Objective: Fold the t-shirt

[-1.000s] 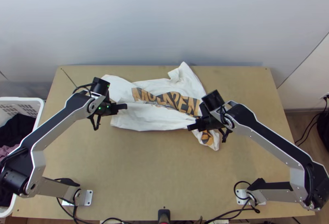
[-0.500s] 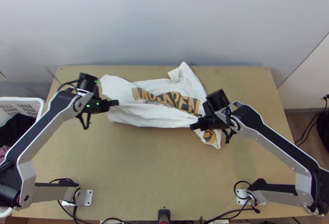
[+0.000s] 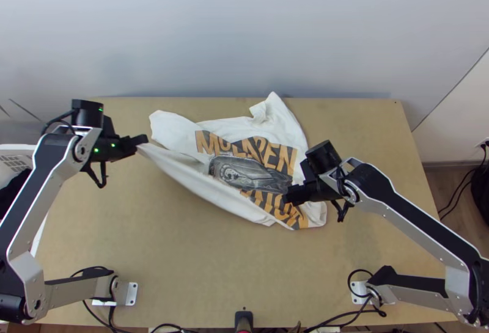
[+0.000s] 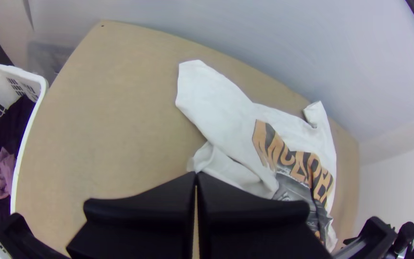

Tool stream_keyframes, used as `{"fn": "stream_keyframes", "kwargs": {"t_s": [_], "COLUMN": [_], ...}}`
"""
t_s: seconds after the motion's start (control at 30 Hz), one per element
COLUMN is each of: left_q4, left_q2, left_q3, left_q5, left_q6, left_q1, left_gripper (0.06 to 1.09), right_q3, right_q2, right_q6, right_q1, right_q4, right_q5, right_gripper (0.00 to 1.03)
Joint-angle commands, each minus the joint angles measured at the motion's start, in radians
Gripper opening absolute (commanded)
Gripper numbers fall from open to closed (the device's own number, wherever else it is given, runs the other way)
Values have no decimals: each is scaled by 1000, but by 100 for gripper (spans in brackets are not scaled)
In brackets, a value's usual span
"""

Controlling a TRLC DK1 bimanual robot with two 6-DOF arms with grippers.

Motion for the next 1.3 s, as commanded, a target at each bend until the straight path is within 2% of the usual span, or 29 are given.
{"fn": "stream_keyframes", "kwargs": {"t_s": [0.0, 0.37, 0.63, 1.03, 1.1, 1.2, 1.23, 1.27], "left_q4": [7, -6, -22, -22, -22, -22, -20, -20], "left_q2": [-1, -1, -7, -13, -11, -5, -5, -4], "left_q3": [23, 32, 18, -16, -19, -23, -25, -26], "left_q5": [29, 40, 48, 52, 51, 52, 52, 52], "left_q6": [-24, -26, -26, -26, -30, -35, -35, -38], "left_q1": [45, 46, 40, 19, 13, 5, 3, 2], "left_gripper": [10, 10, 10, 10, 10, 10, 10, 10], "right_q3": [6, -139, -223, -274, -281, -290, -290, -287], "right_q2": [-30, -116, -109, -64, -59, -52, -47, -38], "right_q6": [6, -54, -79, -112, -115, -117, -120, -132], "right_q1": [-23, -26, 14, -63, -62, -52, -48, -40], "right_q4": [-10, -11, 18, 50, 50, 50, 52, 53], "right_q5": [1, 38, 119, 141, 141, 141, 141, 141], "right_gripper": [52, 52, 52, 51, 45, 44, 39, 21]}}
